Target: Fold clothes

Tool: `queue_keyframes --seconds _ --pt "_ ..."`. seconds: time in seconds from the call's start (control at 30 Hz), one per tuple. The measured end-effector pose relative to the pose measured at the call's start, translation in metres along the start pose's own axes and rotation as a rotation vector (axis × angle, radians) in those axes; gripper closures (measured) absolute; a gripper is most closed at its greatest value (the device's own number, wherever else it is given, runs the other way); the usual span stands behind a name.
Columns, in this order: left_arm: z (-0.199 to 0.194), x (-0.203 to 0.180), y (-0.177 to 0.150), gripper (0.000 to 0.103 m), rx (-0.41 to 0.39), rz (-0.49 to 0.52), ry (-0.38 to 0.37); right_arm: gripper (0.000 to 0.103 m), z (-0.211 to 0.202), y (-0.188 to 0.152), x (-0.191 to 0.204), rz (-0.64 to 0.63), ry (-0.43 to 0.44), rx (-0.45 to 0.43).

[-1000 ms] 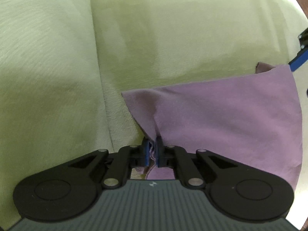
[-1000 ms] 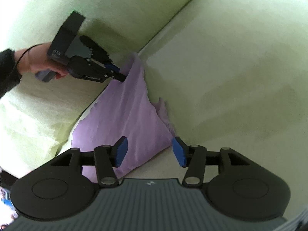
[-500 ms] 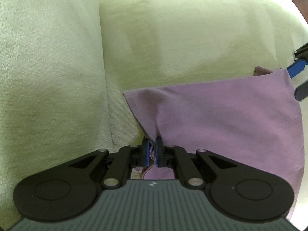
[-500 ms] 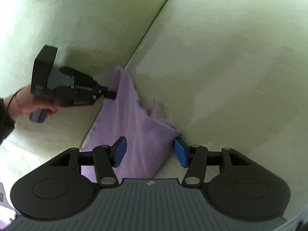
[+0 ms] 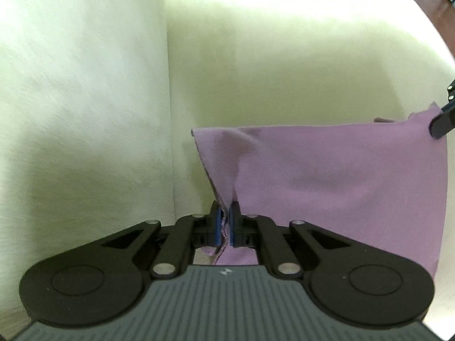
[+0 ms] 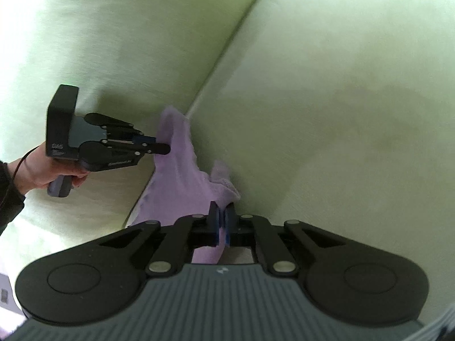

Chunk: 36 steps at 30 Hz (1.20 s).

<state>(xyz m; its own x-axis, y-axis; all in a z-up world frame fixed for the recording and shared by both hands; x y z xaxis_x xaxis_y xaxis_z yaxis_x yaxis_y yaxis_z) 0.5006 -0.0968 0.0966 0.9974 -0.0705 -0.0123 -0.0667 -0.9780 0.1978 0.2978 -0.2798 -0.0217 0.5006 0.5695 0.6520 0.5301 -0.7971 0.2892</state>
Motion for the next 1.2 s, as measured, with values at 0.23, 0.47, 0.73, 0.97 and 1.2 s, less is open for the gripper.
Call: queue_keyframes --seconds 0.23,0.47,0.73,0.97,1.2 --pt "-0.078 -0.039 0.045 0.102 -0.211 -0.001 -0.029 0.101 -0.102 0.053 -0.004 -0.110 -0.117 -0.148" --pt "-0.189 -0.040 0.121 0.102 -0.543 0.018 -0.105 0.101 -0.235 0.103 0.029 -0.357 -0.296 -0.374" --pt "-0.123 0.017 0.181 0.101 -0.738 0.095 -0.157 0.101 -0.308 0.063 0.108 -0.571 -0.433 -0.523" --pt "0.016 -0.036 0.113 0.101 -0.757 0.076 -0.165 0.101 -0.232 -0.050 0.088 -0.643 -0.495 -0.507" --pt "0.128 -0.048 -0.009 0.101 -0.615 -0.066 -0.187 0.101 -0.125 -0.172 0.052 -0.685 -0.400 -0.247"
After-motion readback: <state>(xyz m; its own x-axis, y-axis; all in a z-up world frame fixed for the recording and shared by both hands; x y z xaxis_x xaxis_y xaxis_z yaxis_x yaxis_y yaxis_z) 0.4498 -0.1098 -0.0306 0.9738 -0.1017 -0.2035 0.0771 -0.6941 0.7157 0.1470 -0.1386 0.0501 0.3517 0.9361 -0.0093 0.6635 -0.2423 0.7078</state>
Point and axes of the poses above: each gripper's, at about its wrist camera, not at the fingertips, and z roughly the way its jaws point, x to its left, y to its top, the point moved 2 cm from there along z, roughly the way its jaws point, and after that the axes turned 9 degrees about -y, right-handed, at the moved point
